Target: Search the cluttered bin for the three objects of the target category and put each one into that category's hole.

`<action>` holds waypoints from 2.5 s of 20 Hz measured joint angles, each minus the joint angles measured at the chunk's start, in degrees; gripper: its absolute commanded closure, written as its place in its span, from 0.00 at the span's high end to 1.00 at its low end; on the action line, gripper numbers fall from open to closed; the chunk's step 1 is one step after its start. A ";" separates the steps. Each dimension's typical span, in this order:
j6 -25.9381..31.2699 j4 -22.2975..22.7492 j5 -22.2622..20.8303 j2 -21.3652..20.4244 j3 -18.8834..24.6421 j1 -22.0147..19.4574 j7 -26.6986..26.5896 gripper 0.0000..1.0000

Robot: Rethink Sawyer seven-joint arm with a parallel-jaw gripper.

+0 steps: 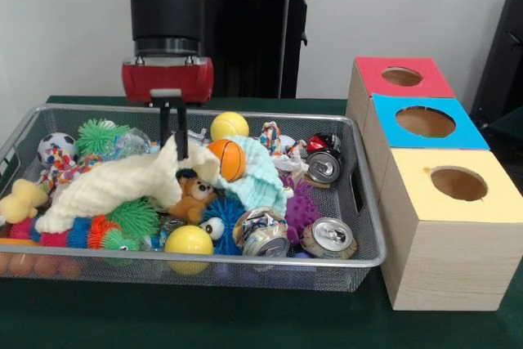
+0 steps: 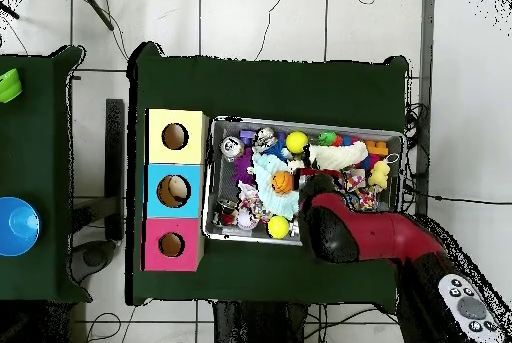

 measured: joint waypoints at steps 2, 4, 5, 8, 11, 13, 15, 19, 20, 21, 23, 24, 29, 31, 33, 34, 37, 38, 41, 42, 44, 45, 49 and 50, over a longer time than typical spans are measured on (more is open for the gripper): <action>0.19 0.71 0.43 -1.81 0.02 1.15 0.00 0.00; 0.19 0.99 0.74 -2.80 0.04 2.06 0.00 0.00; 0.19 1.03 0.81 -3.01 0.03 2.30 0.00 0.00; 0.19 1.05 1.02 -3.68 0.04 3.43 0.00 0.00; 0.19 1.09 1.02 -4.00 0.11 3.99 0.00 0.00; 0.19 1.10 1.02 -4.05 0.16 4.02 0.00 0.00; 0.19 1.11 1.01 -4.08 0.26 3.98 0.00 0.00; 0.20 1.32 1.08 -4.43 1.32 3.24 0.00 0.00; 0.19 1.51 1.22 -4.63 1.67 2.91 0.00 0.00; 0.19 1.77 1.39 -4.89 2.07 2.52 0.00 0.00; 0.20 3.49 2.36 -6.43 3.75 0.85 0.00 0.00; 0.20 3.83 2.57 -6.73 4.01 0.63 0.00 0.00; 0.32 8.81 6.77 -12.07 7.29 -1.73 0.00 0.00; 0.94 11.64 9.88 -15.85 8.42 -2.02 0.00 0.00; 1.44 12.93 11.42 -17.86 8.48 -1.62 0.00 0.00; 2.00 14.61 13.21 -20.56 8.35 -0.51 0.00 0.00; 2.35 16.02 14.67 -23.30 7.17 2.47 0.00 0.00; 2.35 16.25 14.91 -23.93 6.55 3.71 0.00 0.00; 2.35 16.79 15.62 -25.27 4.09 8.26 0.00 0.00; 2.34 17.12 15.99 -25.62 2.82 10.64 0.00 0.00; 2.35 17.65 16.50 -25.85 1.30 13.38 0.00 0.00; 2.33 17.96 16.82 -25.84 0.40 14.76 0.00 0.00; 1.93 18.44 18.09 -25.27 -3.65 19.81 0.00 0.00; 1.04 18.45 18.79 -24.61 -5.56 21.75 0.00 0.00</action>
